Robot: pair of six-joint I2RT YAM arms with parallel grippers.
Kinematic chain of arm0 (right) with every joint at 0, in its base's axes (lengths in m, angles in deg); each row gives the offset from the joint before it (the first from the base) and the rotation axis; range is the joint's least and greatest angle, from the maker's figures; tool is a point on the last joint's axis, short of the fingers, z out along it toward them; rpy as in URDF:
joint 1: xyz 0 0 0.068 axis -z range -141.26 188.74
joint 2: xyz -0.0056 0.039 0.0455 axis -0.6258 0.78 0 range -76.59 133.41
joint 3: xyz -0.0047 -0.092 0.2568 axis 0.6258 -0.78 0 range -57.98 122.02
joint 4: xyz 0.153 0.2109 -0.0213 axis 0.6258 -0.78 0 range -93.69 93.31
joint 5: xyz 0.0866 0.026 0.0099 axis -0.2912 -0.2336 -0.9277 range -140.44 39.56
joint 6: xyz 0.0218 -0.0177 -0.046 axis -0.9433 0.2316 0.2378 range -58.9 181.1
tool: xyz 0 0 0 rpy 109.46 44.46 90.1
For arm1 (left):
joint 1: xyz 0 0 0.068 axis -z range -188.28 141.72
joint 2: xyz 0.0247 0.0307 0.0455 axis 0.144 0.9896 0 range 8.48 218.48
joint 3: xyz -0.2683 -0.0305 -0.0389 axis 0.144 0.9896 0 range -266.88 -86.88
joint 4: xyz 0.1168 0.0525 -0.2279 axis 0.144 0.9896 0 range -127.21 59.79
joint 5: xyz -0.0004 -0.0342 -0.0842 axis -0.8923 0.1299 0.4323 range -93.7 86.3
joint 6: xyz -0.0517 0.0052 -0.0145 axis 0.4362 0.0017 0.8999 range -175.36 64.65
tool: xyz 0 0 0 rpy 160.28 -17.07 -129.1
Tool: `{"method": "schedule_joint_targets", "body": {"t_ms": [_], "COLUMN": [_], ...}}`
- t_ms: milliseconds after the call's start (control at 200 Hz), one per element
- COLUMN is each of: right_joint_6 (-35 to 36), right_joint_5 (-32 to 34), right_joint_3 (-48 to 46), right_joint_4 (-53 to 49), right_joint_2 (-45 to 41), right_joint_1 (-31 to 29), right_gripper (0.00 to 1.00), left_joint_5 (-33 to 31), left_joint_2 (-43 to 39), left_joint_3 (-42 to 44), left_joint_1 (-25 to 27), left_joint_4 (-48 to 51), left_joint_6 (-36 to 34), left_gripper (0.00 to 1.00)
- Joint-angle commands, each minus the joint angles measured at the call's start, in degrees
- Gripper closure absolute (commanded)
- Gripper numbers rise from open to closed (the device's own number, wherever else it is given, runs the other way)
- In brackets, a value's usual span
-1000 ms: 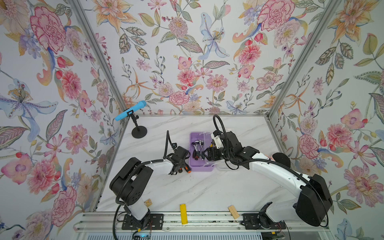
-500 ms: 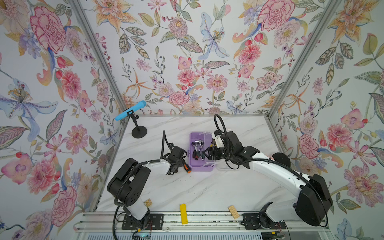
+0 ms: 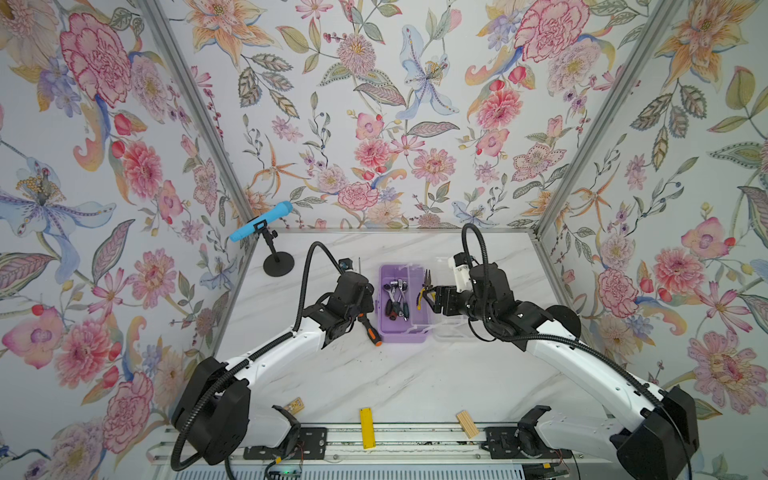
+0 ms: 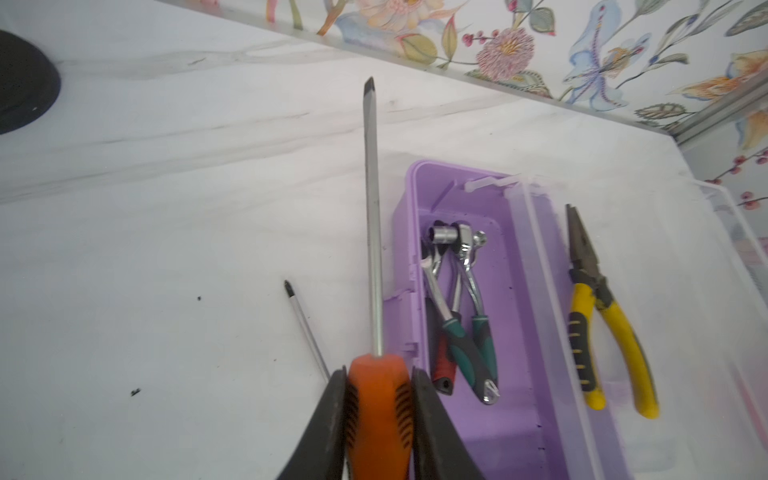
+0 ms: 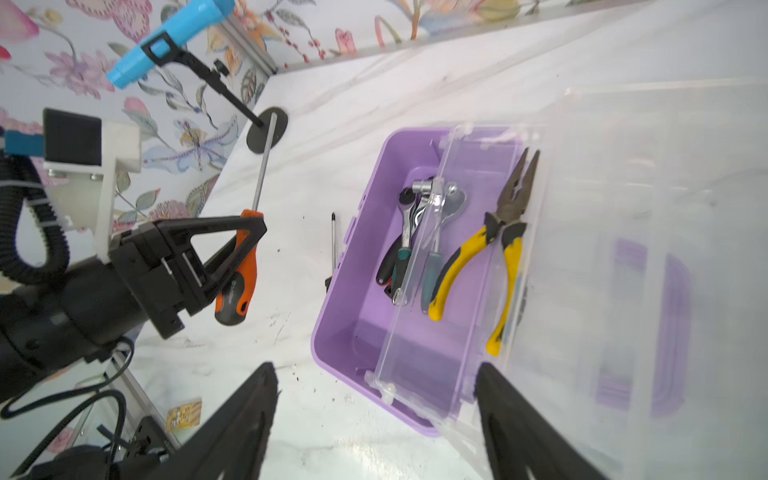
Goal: Pack the tool kit
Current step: 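Lift the orange screwdriver with the left gripper and carry it over the box, then lower the orange screwdriver into the clear compartment and open the left gripper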
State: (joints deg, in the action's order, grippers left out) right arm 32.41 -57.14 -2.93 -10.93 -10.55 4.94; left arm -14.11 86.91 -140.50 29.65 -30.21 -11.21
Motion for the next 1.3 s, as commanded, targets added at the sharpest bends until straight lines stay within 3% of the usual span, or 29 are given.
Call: {"method": "schedule_joint_targets", "body": {"t_ms": [0, 215, 495, 1296], "right_joint_6": [-3.48, -3.66, -3.76, -3.11], "right_joint_5": [2.14, 0.3, -1.04, -8.1], "right_joint_3": [-3.43, -5.81, -7.65, -12.41], "right_joint_4": [2.52, 0.86, -0.39, -0.73], "right_joint_2": [-4.9, -10.09, -13.21, -16.86], "right_joint_1": [3.84, 9.21, 11.8, 18.37], "right_gripper": [0.24, 0.25, 0.25, 0.23], "left_joint_5": [3.36, 9.77, 11.69, 7.94], "left_joint_2": [3.2, 14.45, 30.7, 40.68], "left_joint_3": [-5.15, -16.23, -34.55, -37.8], "left_joint_1": [5.23, 10.41, 13.91, 14.44], "left_joint_4": [-3.35, -12.19, -8.49, -5.14], "left_joint_6": [0.95, 3.08, 3.32, 15.45], "left_gripper": [1.0, 1.0, 1.0, 1.0]}}
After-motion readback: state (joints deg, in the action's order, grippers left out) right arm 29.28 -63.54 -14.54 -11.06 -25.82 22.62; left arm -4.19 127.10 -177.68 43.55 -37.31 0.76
